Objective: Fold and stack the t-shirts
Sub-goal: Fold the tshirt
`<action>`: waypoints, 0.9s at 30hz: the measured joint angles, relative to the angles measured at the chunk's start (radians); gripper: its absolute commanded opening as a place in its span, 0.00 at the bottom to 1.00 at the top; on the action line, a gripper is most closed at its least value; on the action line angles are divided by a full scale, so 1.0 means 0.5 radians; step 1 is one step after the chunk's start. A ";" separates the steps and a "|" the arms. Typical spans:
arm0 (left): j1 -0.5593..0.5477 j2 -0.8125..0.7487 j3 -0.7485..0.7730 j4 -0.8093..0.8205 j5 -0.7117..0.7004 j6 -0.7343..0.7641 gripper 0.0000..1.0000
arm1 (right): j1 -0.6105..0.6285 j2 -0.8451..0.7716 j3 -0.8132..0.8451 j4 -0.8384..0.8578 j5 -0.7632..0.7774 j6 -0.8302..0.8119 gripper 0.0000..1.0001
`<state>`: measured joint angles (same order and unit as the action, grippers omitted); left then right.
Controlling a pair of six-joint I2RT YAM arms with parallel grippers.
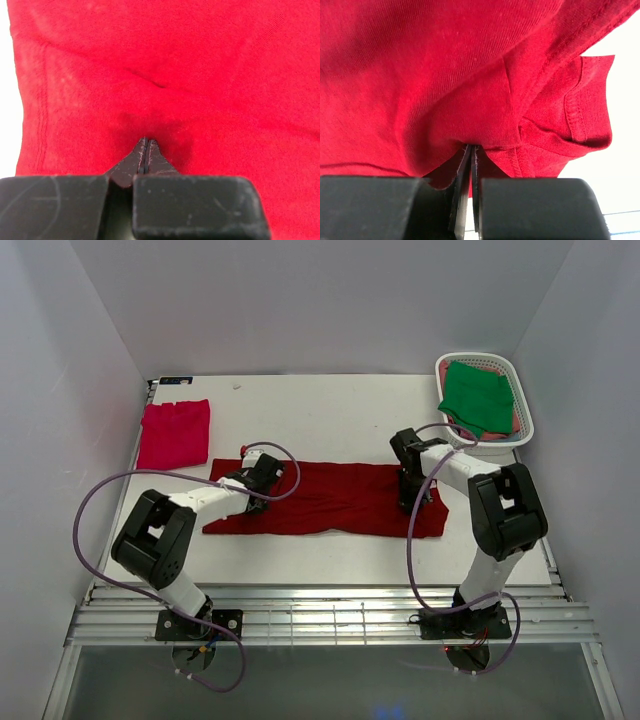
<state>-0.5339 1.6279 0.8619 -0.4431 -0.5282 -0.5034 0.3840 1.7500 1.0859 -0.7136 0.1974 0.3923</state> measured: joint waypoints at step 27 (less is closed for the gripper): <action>-0.803 0.141 0.327 -0.637 0.663 -0.790 0.00 | 0.004 1.396 2.139 -0.113 0.084 -0.111 0.08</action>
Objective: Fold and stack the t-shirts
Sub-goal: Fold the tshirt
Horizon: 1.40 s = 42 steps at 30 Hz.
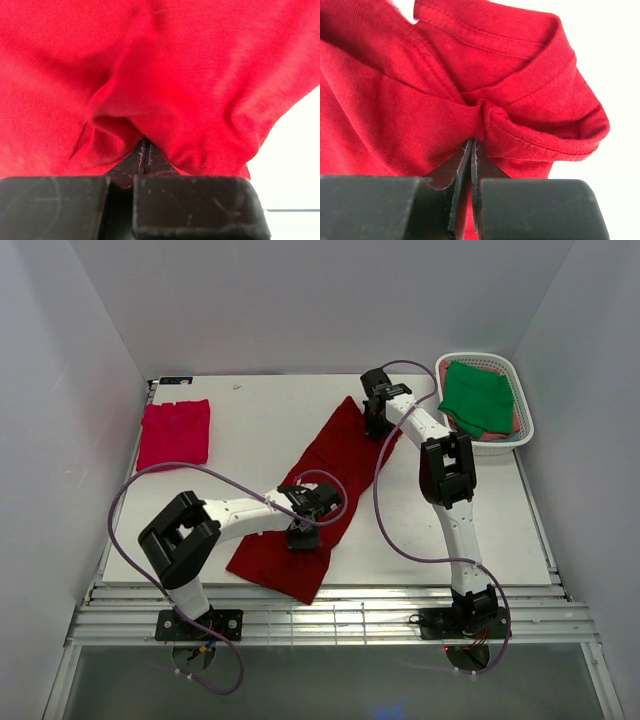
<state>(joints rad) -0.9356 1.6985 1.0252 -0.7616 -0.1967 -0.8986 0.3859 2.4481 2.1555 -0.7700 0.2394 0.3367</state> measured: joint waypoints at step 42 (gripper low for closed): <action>-0.123 -0.079 0.281 0.111 -0.215 0.227 0.00 | 0.445 -1.124 -1.392 0.674 -0.419 -0.145 0.08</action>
<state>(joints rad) -0.9970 1.6592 1.1656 -0.7059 -0.3042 -0.7853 0.6083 1.8862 1.4593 -0.4328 0.0299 0.2642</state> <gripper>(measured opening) 0.022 0.078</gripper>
